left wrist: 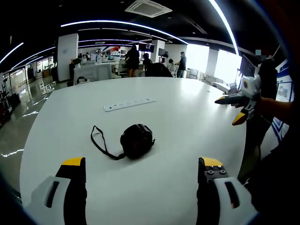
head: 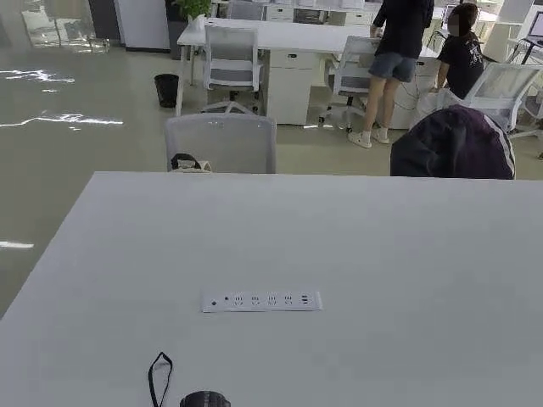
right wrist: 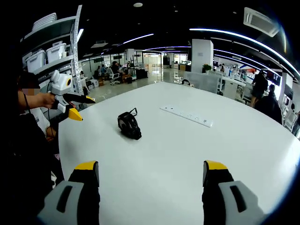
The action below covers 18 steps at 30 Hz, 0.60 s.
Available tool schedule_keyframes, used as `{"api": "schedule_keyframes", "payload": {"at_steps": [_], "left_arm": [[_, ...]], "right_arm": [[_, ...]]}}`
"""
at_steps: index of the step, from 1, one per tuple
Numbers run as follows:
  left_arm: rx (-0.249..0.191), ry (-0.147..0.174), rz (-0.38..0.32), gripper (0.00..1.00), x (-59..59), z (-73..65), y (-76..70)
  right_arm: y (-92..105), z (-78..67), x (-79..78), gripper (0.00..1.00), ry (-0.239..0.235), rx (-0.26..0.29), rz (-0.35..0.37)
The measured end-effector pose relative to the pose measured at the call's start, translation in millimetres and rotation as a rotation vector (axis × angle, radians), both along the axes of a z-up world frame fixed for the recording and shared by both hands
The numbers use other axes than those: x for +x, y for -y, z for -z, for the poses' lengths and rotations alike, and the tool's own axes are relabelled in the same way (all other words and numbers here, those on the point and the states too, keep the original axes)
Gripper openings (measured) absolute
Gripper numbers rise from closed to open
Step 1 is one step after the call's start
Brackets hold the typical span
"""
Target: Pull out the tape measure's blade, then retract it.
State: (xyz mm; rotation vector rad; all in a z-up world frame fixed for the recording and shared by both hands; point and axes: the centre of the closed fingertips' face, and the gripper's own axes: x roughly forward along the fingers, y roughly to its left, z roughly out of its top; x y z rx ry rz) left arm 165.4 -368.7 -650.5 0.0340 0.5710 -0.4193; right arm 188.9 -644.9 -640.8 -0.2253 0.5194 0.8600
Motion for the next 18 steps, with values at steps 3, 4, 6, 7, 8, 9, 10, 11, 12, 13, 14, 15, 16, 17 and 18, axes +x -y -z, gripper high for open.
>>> {"api": "schedule_keyframes", "payload": {"at_steps": [3, 4, 6, 7, 8, 9, 10, 11, 12, 13, 14, 15, 16, 17, 18], "left_arm": [[0.001, 0.003, 0.003, 0.99, -1.4, -3.3, 1.8], [0.003, 0.004, 0.005, 0.99, -1.6, -2.5, 1.1], [0.005, 0.002, 0.011, 0.99, -3.4, -4.2, 3.2], [0.007, 0.001, 0.014, 0.99, -4.2, -4.7, 3.9], [0.009, 0.001, 0.017, 0.99, -5.0, -5.1, 4.6], [0.014, -0.001, 0.021, 0.99, -6.0, -5.4, 5.1], [0.015, -0.002, 0.023, 0.99, -6.7, -6.0, 5.8], [0.016, -0.001, 0.024, 0.99, -7.2, -6.8, 6.3], [0.017, -0.001, 0.025, 0.99, -7.4, -7.3, 6.7], [0.017, -0.001, 0.026, 0.99, -7.8, -8.4, 7.5], [0.019, 0.000, 0.027, 0.99, -7.3, -7.5, 6.5], [0.021, 0.000, 0.028, 0.99, -6.9, -7.1, 5.9], [0.021, 0.002, 0.029, 0.99, -6.1, -5.8, 4.6], [0.021, 0.003, 0.029, 0.99, -5.6, -5.4, 4.2], [0.020, 0.003, 0.029, 0.99, -5.2, -4.5, 3.5]], "right_arm": [[1.0, -0.6, -1.2, 0.93, -0.003, -0.002, 0.001], [0.8, -2.0, -2.1, 0.93, -0.003, 0.000, 0.002], [2.3, -1.1, -2.2, 0.93, -0.001, 0.002, 0.005], [2.3, -1.9, -2.5, 0.93, -0.001, 0.004, 0.006], [2.2, -2.8, -3.0, 0.93, -0.001, 0.006, 0.008], [2.6, -3.0, -3.5, 0.93, 0.000, 0.009, 0.009], [3.0, -2.6, -3.6, 0.93, -0.001, 0.010, 0.011], [3.2, -3.4, -3.8, 0.93, 0.000, 0.009, 0.014], [3.2, -3.5, -4.0, 0.93, 0.000, 0.009, 0.014], [3.0, -3.6, -4.5, 0.93, 0.000, 0.010, 0.013], [3.3, -3.4, -4.2, 0.93, 0.001, 0.010, 0.016], [3.4, -3.0, -4.3, 0.93, 0.000, 0.009, 0.016], [3.5, -2.6, -4.3, 0.93, 0.000, 0.010, 0.017], [3.5, -2.5, -4.0, 0.93, 0.001, 0.011, 0.018], [3.3, -2.5, -4.0, 0.93, 0.001, 0.012, 0.018]]}}
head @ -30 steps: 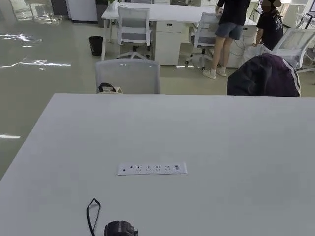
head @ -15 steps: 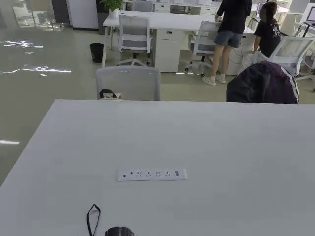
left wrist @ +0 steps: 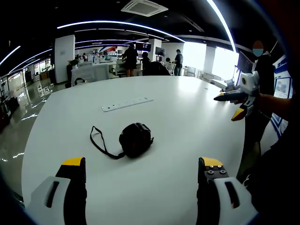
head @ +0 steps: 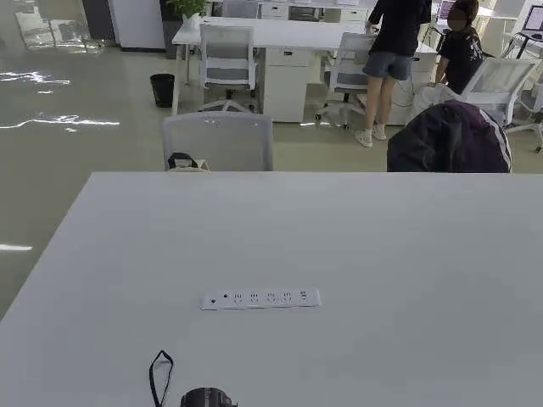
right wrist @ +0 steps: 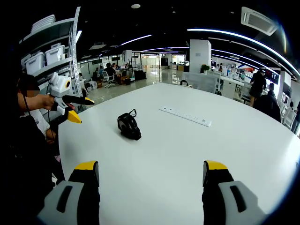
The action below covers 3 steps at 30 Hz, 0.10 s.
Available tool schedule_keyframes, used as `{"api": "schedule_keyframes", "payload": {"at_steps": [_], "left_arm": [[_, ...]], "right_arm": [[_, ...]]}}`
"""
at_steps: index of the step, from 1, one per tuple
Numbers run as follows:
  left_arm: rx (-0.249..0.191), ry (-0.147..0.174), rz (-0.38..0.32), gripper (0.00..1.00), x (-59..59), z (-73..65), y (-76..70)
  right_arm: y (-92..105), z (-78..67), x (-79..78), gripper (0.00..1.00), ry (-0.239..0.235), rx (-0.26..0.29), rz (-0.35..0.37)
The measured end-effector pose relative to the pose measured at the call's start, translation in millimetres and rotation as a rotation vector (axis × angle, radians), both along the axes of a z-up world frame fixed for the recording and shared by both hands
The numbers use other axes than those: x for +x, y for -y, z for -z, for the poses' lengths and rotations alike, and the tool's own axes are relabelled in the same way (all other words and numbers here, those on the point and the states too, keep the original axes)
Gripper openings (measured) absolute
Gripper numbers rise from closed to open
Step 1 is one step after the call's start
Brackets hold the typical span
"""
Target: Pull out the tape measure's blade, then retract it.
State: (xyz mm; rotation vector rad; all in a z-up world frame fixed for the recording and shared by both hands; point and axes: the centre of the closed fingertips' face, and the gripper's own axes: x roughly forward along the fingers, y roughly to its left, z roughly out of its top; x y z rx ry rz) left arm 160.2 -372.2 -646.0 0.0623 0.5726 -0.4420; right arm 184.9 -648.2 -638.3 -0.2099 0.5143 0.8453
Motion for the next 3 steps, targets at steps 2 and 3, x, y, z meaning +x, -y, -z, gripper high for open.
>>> {"api": "schedule_keyframes", "payload": {"at_steps": [2, 3], "left_arm": [[0.001, 0.000, 0.001, 0.99, 1.6, 3.4, -2.9], [0.003, 0.001, 0.003, 0.99, 2.4, 4.5, -4.0]], "right_arm": [[-0.6, 0.7, -0.6, 0.93, 0.000, 0.000, -0.001], [-0.9, 1.1, -0.8, 0.93, -0.002, -0.001, -0.002]]}}
